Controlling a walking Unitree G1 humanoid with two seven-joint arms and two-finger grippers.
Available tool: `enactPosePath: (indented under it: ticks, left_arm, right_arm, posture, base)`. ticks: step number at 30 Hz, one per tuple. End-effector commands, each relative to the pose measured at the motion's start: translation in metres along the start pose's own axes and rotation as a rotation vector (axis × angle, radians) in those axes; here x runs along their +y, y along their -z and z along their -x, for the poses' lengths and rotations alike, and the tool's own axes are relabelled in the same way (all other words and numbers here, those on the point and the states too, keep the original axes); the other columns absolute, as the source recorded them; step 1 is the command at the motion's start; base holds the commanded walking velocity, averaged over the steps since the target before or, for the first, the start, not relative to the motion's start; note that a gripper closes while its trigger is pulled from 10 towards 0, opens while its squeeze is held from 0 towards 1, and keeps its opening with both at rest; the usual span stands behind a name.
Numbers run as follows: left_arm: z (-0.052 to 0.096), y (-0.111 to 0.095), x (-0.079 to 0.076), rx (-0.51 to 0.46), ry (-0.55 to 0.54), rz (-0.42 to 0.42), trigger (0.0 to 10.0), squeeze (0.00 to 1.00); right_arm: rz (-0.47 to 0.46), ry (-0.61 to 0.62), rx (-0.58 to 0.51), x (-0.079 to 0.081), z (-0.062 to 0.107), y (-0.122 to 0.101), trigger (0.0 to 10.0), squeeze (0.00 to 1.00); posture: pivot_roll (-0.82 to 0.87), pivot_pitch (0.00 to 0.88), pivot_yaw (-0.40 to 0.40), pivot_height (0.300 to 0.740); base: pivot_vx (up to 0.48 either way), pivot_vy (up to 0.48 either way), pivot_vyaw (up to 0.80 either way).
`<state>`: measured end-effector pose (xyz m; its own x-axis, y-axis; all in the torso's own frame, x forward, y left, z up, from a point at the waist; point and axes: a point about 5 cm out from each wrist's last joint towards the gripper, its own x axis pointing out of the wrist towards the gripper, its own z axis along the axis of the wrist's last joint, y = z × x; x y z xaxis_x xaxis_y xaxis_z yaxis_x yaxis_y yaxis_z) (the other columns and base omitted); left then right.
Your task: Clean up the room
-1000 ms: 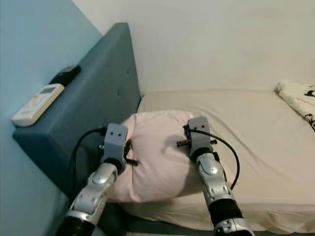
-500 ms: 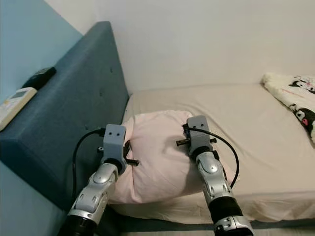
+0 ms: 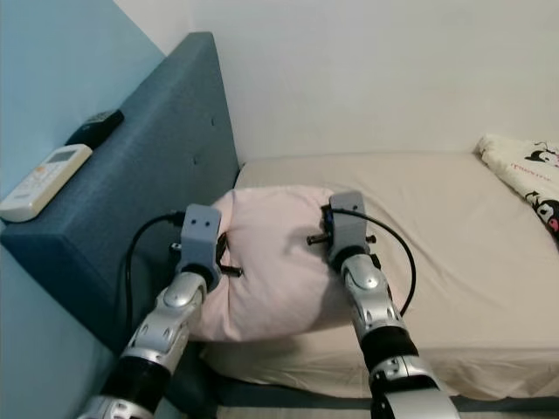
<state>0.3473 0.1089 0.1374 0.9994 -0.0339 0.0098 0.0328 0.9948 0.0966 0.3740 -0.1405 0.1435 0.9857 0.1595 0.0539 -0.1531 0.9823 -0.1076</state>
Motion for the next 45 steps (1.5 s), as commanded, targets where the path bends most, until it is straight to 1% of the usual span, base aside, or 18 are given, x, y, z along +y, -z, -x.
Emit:
enactPosePath:
  ticks: [1, 5, 8, 10, 13, 21, 33, 37, 45]
  left_arm:
    - [-0.004, -0.015, 0.009, -0.087, -0.045, -0.009, 10.0, 0.0]
    - [0.0, -0.011, 0.006, -0.097, -0.023, -0.014, 10.0, 0.0]
    - [0.005, -0.004, 0.004, -0.088, -0.015, -0.032, 10.0, 0.0]
    - [0.005, -0.004, 0.004, -0.088, -0.015, -0.032, 10.0, 0.0]
    - [0.007, 0.001, 0.004, -0.082, -0.016, -0.043, 10.0, 0.0]
    - [0.008, 0.001, 0.004, -0.084, -0.018, -0.038, 10.0, 0.0]
    - [0.012, 0.003, -0.003, -0.076, 0.009, -0.03, 10.0, 0.0]
    - [0.012, 0.004, -0.005, -0.073, 0.022, -0.031, 10.0, 0.0]
    - [0.015, 0.002, -0.014, -0.084, 0.099, -0.024, 10.0, 0.0]
  right_arm:
    - [-0.007, 0.0, -0.046, 0.0, -0.003, -0.009, 10.0, 0.0]
    - [-0.002, -0.009, -0.028, 0.001, -0.001, -0.003, 10.0, 0.0]
    - [-0.006, -0.004, -0.028, 0.0, 0.002, 0.002, 10.0, 0.0]
    - [-0.006, -0.004, -0.028, 0.0, 0.002, 0.002, 10.0, 0.0]
    - [-0.011, 0.009, -0.021, -0.003, 0.004, 0.006, 10.0, 0.0]
    - [-0.01, 0.011, -0.02, -0.004, 0.007, 0.008, 10.0, 0.0]
    - [-0.012, 0.013, -0.026, -0.006, 0.008, 0.01, 10.0, 0.0]
    - [-0.007, 0.019, -0.02, -0.006, 0.008, 0.01, 10.0, 0.0]
    - [-0.013, 0.037, -0.033, -0.008, 0.01, 0.01, 10.0, 0.0]
  posture:
    - [-0.01, 0.047, 0.023, 0.74]
    - [-0.01, 0.048, 0.024, 0.74]
    - [-0.01, 0.053, 0.026, 0.725]
    - [-0.01, 0.053, 0.026, 0.725]
    - [-0.01, 0.059, 0.03, 0.71]
    - [0.0, 0.06, 0.03, 0.685]
    - [0.0, 0.069, 0.032, 0.641]
    - [0.0, 0.069, 0.032, 0.641]
    - [0.0, 0.075, 0.037, 0.641]
  base:
    - [0.0, 0.0, 0.0]
    - [0.0, 0.0, 0.0]
    - [0.0, 0.0, 0.0]
    - [0.0, 0.0, 0.0]
    - [0.0, 0.0, 0.0]
    - [0.0, 0.0, 0.0]
    - [0.0, 0.0, 0.0]
    - [0.0, 0.0, 0.0]
    - [0.0, 0.0, 0.0]
